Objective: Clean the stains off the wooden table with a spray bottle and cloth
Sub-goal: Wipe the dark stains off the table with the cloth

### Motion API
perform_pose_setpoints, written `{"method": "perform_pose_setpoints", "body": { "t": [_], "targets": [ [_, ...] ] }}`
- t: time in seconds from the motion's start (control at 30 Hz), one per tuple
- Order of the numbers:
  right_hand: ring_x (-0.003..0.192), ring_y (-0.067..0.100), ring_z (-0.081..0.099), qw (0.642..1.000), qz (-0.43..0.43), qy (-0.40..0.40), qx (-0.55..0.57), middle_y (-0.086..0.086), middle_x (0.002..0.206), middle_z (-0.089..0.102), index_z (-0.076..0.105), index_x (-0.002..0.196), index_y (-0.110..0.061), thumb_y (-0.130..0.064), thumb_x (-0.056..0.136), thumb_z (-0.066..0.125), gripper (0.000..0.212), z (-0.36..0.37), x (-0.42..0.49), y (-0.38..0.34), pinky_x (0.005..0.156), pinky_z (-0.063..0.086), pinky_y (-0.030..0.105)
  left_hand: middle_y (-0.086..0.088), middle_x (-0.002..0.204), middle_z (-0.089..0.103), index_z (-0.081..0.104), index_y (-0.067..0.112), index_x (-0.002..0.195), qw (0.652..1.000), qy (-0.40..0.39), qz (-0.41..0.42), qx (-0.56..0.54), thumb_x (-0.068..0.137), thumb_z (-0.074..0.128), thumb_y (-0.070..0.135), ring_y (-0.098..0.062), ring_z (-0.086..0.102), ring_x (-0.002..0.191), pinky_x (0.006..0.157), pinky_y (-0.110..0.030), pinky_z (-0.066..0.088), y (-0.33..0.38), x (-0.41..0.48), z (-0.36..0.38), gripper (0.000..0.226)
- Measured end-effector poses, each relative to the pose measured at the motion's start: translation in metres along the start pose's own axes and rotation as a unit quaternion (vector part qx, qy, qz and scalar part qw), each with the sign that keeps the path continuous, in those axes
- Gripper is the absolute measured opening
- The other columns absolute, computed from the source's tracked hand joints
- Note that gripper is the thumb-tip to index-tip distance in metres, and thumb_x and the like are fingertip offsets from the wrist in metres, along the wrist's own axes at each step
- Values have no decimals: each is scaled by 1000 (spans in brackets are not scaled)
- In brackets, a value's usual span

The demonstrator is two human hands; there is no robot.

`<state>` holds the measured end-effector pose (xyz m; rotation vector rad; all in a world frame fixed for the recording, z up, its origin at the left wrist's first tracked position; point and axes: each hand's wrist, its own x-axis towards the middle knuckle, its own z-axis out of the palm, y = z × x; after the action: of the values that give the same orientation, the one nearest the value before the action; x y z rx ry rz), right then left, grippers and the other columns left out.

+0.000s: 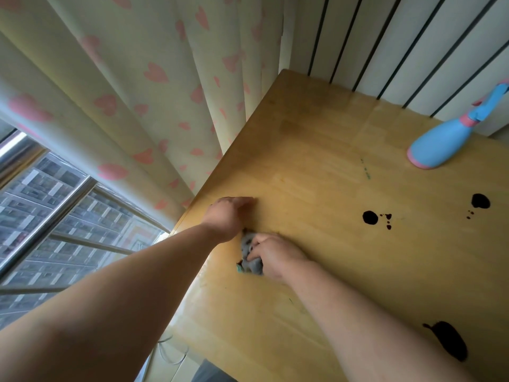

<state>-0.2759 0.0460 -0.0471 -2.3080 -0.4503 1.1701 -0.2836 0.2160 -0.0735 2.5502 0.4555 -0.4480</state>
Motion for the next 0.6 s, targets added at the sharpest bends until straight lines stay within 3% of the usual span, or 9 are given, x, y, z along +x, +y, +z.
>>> {"method": "perform_pose_setpoints", "body": {
  "t": [0.1, 0.2, 0.27, 0.33, 0.47, 0.6],
  "targets": [
    [96, 24, 62, 999, 38, 23, 17, 4, 111, 65, 65, 86, -24, -12, 81, 68, 13, -10, 3, 3, 67, 41, 19, 4, 145, 50, 45, 37, 144, 1000, -9, 9, 5, 79, 40, -1, -22, 41, 136, 109, -34, 37, 3, -3, -4, 76],
    [91, 26, 61, 991, 35, 127, -4, 3, 104, 62, 63, 92, -20, -12, 83, 63, 11, -20, 8, 8, 62, 40, 19, 5, 147, 50, 45, 36, 144, 1000, -8, 18, -3, 85, 39, 5, -22, 40, 137, 111, -35, 36, 2, -3, -6, 68],
    [95, 25, 56, 979, 20, 199, -37, 1, 108, 56, 62, 97, -21, -10, 84, 58, 17, -25, 13, 13, 67, 39, 22, 5, 147, 49, 45, 36, 145, 1000, -12, 21, -3, 86, 37, 7, -22, 40, 137, 111, -36, 36, 3, -4, -7, 66],
    [107, 24, 51, 976, -12, 191, -101, 3, 120, 48, 61, 114, -23, -9, 86, 54, 32, -19, 15, 11, 79, 38, 22, 4, 147, 49, 44, 35, 145, 1000, -17, 15, -3, 87, 38, 8, -23, 41, 137, 111, -36, 37, 4, -4, -9, 65],
    [111, 25, 49, 975, -55, 187, -103, 0, 129, 49, 62, 115, -28, -16, 89, 51, 30, 7, 17, 8, 97, 43, 33, 2, 146, 50, 45, 36, 145, 999, -27, -3, -19, 91, 41, 24, -24, 43, 135, 109, -36, 38, 5, -4, -9, 55],
    [119, 19, 42, 973, -133, 74, -175, -5, 128, 46, 64, 123, -24, -19, 94, 53, 31, 1, 4, 18, 103, 31, 20, 3, 148, 48, 45, 31, 146, 999, -28, 4, -26, 87, 38, 9, -23, 41, 137, 110, -34, 37, 8, -7, -16, 63]
  ]
}}
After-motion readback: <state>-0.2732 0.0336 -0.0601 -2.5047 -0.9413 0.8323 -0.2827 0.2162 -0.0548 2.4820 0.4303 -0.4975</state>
